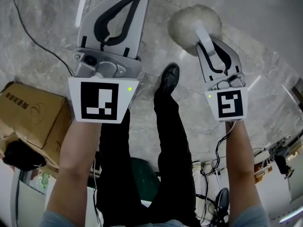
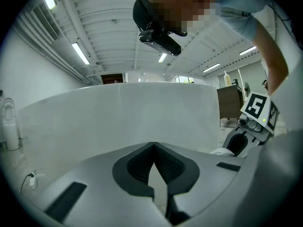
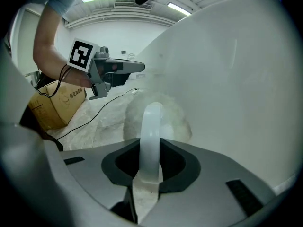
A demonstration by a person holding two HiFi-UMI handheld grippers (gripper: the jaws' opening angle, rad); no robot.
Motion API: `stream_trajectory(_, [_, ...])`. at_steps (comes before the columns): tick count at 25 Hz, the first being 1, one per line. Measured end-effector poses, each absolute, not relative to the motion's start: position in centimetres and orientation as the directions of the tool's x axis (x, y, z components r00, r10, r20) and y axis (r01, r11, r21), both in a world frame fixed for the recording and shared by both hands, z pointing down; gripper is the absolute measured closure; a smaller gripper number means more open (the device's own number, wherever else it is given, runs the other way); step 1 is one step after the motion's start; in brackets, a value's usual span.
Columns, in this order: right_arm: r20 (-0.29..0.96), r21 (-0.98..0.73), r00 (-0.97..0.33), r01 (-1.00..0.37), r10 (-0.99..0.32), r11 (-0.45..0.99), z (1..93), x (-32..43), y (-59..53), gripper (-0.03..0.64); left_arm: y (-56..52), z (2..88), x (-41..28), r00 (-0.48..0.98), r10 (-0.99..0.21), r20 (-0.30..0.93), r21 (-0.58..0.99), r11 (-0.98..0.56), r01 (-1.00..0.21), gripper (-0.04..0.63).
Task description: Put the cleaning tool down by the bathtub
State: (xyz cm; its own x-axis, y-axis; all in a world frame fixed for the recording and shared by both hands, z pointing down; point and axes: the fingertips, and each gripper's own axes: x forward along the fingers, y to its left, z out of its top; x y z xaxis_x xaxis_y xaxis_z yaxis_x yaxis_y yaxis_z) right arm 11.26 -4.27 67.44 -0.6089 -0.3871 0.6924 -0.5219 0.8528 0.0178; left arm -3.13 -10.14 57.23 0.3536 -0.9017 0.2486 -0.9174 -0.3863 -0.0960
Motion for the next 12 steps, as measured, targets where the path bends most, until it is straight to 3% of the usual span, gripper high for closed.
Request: stream_trajectory(12, [0.77, 0.004, -0.539, -0.532, -0.342, 0.847, 73.6, 13.3, -4.5, 0.52, -10.2, 61.5, -2.2, 0.363, -0.896, 0.255, -0.09, -0.396, -0.914, 0.58])
